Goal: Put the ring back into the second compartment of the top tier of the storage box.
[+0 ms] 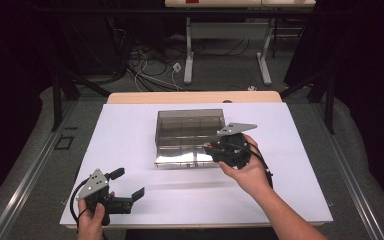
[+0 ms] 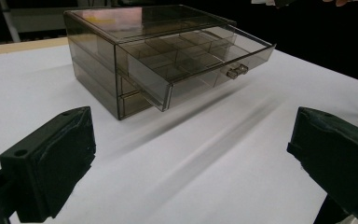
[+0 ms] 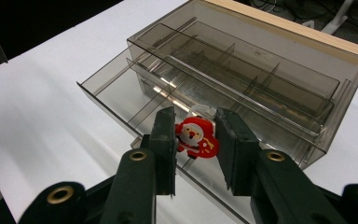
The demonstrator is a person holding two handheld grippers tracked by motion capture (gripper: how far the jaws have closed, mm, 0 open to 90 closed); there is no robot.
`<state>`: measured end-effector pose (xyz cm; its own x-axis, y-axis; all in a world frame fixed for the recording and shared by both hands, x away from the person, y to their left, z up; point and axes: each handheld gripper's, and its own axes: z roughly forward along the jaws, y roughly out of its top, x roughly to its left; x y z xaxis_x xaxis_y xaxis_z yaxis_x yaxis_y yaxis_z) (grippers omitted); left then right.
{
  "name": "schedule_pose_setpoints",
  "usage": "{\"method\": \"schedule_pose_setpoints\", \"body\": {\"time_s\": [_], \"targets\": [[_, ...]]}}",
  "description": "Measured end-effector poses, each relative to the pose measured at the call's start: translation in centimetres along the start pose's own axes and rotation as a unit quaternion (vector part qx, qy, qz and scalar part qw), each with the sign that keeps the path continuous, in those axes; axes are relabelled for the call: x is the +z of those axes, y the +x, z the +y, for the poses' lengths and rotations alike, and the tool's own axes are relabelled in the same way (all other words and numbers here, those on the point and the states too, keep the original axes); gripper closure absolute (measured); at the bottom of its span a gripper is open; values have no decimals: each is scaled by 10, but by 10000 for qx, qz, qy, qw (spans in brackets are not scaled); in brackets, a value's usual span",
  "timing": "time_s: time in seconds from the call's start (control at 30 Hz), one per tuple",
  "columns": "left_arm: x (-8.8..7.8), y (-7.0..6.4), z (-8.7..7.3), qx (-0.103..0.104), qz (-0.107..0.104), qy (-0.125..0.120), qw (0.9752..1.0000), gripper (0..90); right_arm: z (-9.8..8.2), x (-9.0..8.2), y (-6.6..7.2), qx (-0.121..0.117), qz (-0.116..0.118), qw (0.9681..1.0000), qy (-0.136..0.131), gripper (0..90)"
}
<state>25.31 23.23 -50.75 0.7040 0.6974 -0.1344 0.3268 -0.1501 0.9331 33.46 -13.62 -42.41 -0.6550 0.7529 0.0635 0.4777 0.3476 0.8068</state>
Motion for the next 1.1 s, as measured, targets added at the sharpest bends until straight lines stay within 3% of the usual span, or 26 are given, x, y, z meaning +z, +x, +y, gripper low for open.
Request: {"method": "schedule_pose_setpoints", "body": {"time_s": [1.1], "targets": [[0,0,0,8,-6,-3,10000,0,17,34,16,-95,137,9998,90,692]]}}
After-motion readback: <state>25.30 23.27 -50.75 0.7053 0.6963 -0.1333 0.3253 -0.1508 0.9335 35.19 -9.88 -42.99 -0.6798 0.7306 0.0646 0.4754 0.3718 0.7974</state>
